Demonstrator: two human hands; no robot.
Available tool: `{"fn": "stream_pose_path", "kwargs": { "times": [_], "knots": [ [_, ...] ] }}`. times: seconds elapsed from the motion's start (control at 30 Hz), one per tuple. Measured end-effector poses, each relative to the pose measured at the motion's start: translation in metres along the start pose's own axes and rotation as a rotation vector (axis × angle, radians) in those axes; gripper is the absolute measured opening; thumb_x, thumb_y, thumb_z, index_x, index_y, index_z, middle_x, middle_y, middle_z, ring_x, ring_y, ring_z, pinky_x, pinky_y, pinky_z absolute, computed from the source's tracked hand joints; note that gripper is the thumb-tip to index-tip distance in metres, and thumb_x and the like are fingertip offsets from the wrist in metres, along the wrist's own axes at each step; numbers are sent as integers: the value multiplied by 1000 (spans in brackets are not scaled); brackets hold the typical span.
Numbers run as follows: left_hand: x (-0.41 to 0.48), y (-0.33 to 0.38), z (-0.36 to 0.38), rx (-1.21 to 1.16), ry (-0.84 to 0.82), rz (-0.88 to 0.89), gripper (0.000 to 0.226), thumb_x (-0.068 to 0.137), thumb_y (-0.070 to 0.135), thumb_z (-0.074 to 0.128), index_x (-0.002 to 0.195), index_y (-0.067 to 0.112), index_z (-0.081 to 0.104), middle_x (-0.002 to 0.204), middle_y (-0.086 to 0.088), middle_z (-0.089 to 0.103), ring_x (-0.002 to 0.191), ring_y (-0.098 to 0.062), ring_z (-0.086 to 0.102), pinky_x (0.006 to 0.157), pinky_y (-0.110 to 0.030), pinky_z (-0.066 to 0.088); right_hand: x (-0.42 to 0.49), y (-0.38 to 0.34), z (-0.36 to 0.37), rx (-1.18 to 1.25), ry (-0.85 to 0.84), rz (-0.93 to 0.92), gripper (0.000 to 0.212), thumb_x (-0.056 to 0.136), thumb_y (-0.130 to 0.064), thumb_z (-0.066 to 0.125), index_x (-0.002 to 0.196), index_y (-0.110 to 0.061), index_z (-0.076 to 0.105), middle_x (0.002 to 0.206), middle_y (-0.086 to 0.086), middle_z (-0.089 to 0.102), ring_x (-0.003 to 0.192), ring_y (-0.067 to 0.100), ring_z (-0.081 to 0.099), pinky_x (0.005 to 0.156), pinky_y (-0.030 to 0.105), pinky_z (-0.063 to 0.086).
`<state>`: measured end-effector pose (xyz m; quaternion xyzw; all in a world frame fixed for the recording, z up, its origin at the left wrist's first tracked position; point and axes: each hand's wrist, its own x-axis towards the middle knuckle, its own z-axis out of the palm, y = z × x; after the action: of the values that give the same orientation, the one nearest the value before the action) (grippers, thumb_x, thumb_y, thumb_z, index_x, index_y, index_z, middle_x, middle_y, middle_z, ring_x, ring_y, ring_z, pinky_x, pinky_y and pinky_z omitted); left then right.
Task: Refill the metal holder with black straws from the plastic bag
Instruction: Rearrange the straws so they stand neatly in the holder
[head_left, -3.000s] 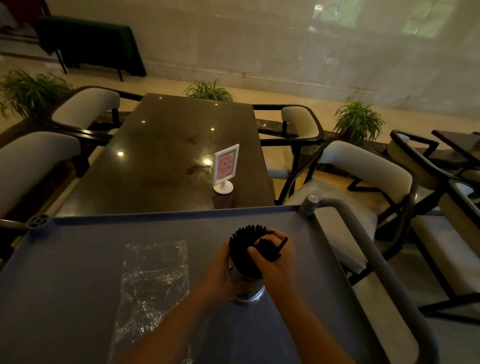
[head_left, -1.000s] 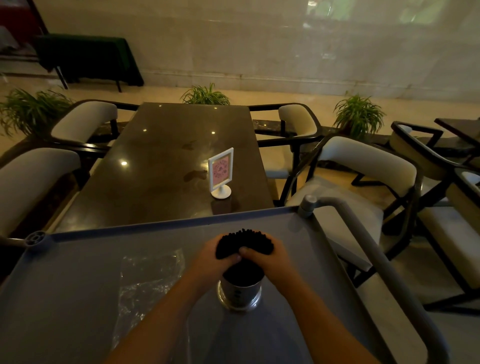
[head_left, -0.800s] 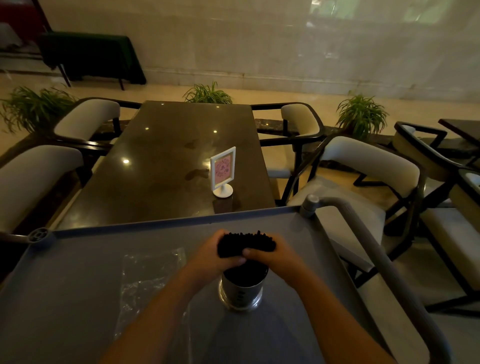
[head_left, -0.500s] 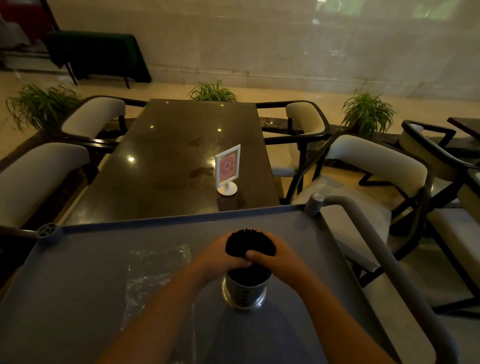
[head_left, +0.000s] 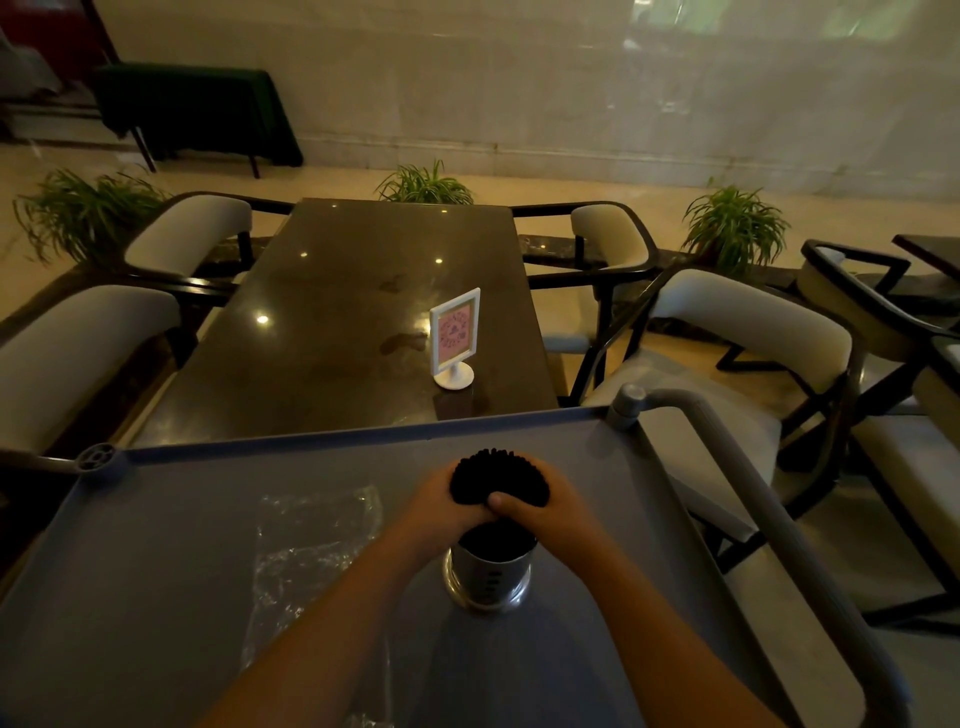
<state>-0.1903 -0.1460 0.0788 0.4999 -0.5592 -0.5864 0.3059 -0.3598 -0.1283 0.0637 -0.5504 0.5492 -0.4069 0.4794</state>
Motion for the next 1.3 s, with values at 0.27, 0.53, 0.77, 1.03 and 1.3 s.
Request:
{"fn": "stream_pose_path", "kwargs": {
  "times": [0.27,0.53,0.77,1.03,1.3],
  "knots": [
    [-12,-10,-1,-117,-12,-14,58,76,3,82,114,36,54,112,14,64,99,3,59,67,-10,51,-14,13,-3,-93,156,-73,28,84,-20,73,105,-37,63,102,-11,71,98,2,67,80,20,55],
    [-8,-19,6,-114,17,-8,54,76,-8,78,106,32,57,105,11,65,100,-6,63,67,-10,54,-9,13,-1,-232,182,-65,17,85,-24,71,94,-34,61,91,-8,68,88,-1,65,72,17,53],
    [-4,-32,9,-66,55,-6,54,76,-8,78,125,6,60,115,-6,69,112,-22,64,75,-15,54,-2,13,5,-323,205,-48,21,85,-22,66,75,-34,52,71,-6,59,67,7,60,60,20,44],
    [-3,-28,12,-81,70,1,57,76,-6,80,127,8,59,110,1,65,101,-13,63,65,-6,53,-1,-7,4,-345,275,-141,13,93,-25,57,82,-31,58,77,-6,61,75,5,60,67,21,45],
    [-7,-21,9,-155,52,34,49,74,-3,82,117,14,64,106,5,70,100,-12,66,74,-11,54,-6,-63,-11,-54,339,-189,17,98,-22,51,94,-13,65,85,1,73,82,5,69,76,16,53]
  ]
}}
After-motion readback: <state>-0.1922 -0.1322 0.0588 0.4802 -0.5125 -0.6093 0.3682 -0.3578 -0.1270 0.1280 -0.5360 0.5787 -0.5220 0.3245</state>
